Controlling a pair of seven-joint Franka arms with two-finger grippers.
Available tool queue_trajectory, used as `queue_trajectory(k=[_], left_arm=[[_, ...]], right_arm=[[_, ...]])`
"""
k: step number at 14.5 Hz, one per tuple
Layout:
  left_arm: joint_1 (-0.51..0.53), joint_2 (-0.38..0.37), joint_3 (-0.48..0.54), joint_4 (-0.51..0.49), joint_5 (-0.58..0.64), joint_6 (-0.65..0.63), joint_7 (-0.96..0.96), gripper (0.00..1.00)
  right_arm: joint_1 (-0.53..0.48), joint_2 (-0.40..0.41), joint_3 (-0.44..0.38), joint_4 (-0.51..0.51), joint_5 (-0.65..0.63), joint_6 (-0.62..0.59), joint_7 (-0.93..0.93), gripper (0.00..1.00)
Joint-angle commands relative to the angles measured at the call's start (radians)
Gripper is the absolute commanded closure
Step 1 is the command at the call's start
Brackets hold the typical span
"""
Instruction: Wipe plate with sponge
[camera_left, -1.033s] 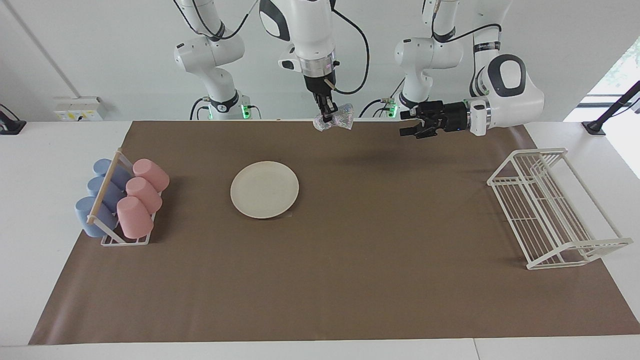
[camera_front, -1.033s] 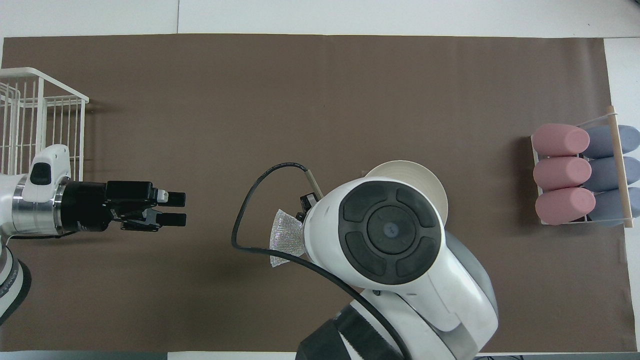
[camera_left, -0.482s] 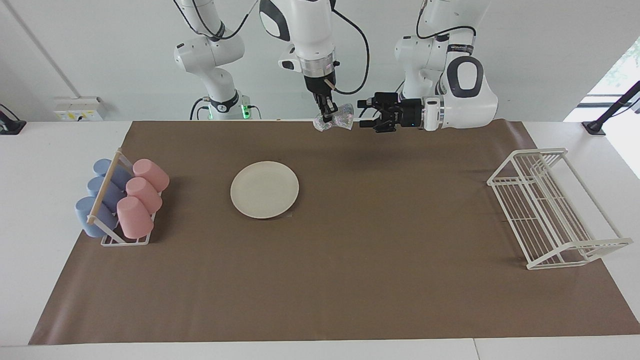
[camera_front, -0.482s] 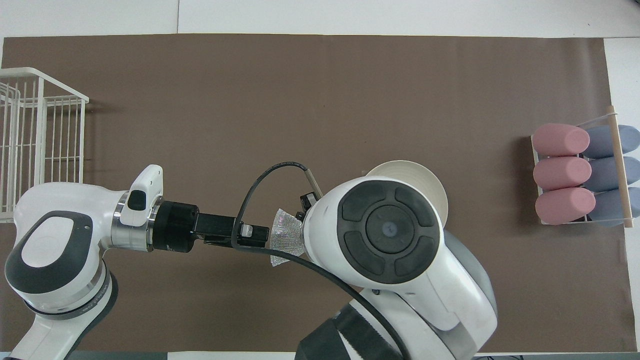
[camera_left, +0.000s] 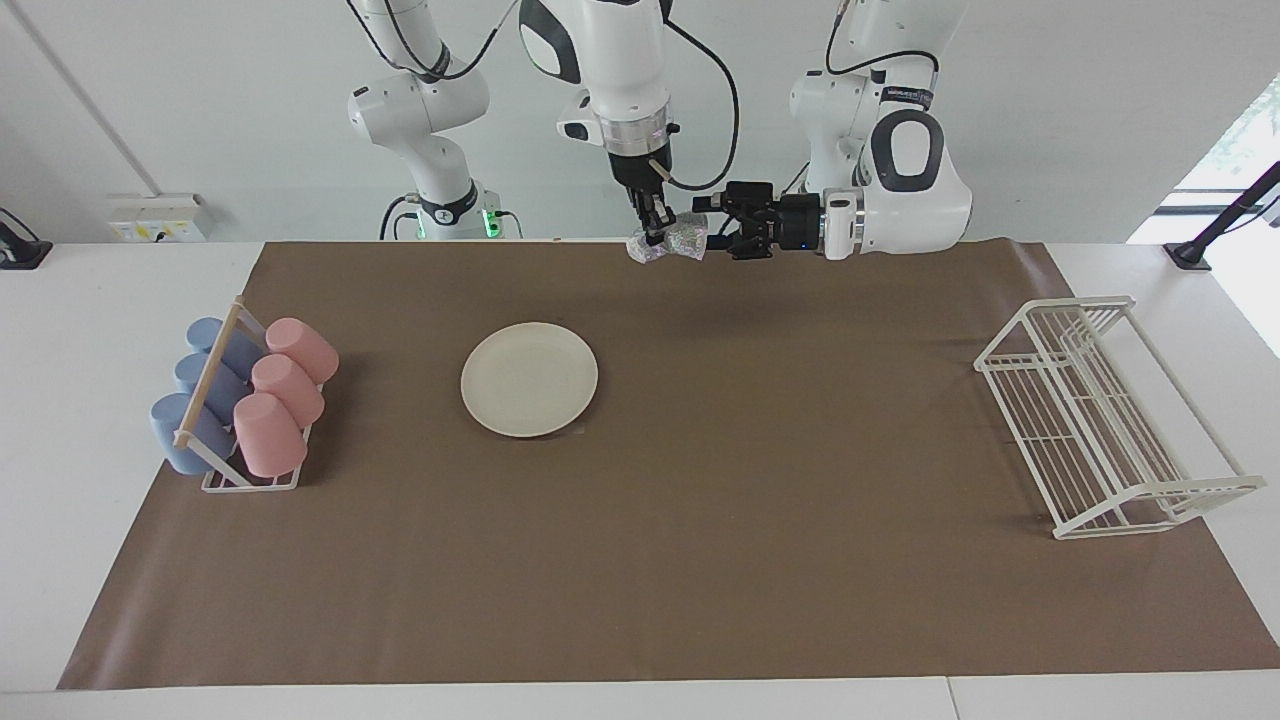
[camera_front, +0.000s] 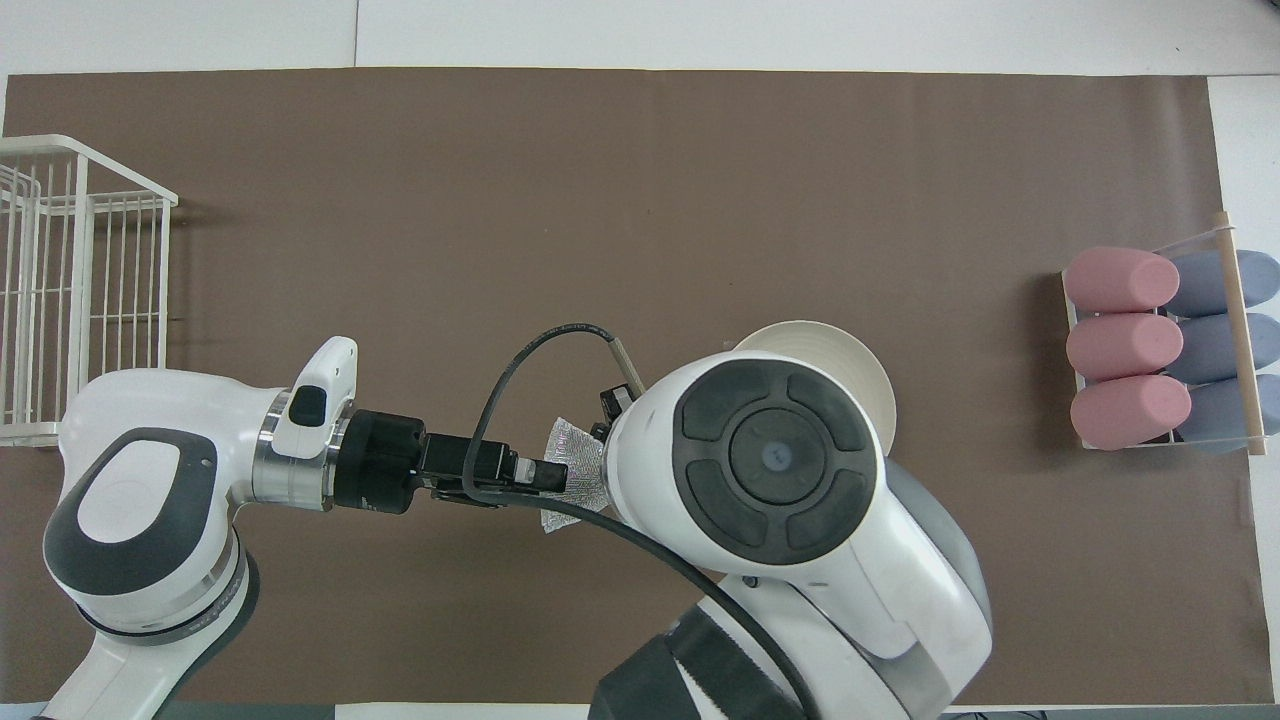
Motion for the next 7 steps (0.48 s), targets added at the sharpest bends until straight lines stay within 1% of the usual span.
queue_trajectory(k=[1, 2, 3, 4, 5, 6, 7], left_arm=[[-0.037, -0.030, 0.011, -0.020, -0.017, 0.037, -0.035, 0.14], [-0.037, -0.028, 0.011, -0.022, -0.017, 0.040, -0.036, 0.23], [-0.039, -0.030, 0.011, -0.020, -0.017, 0.040, -0.036, 0.45], [-0.039, -0.033, 0.009, -0.020, -0.017, 0.040, -0.051, 0.68], [-0.042, -0.047, -0.006, -0.020, -0.017, 0.051, -0.083, 0.94], [-0.045, -0.058, -0.023, -0.020, -0.017, 0.081, -0.120, 1.00], [-0.045, -0.070, -0.026, -0.020, -0.017, 0.101, -0.152, 1.00]], right_arm=[[0.002, 0.011, 0.003, 0.015, -0.022, -0.002, 0.013, 1.00], [0.002, 0.011, 0.003, 0.014, -0.022, -0.002, 0.013, 1.00], [0.002, 0.011, 0.003, 0.014, -0.022, -0.002, 0.013, 1.00], [0.002, 0.011, 0.003, 0.014, -0.022, -0.002, 0.013, 1.00], [0.002, 0.011, 0.003, 0.014, -0.022, -0.002, 0.013, 1.00], [0.002, 0.011, 0.003, 0.014, -0.022, -0.002, 0.013, 1.00], [0.002, 0.011, 0.003, 0.014, -0.022, -0.002, 0.013, 1.00]])
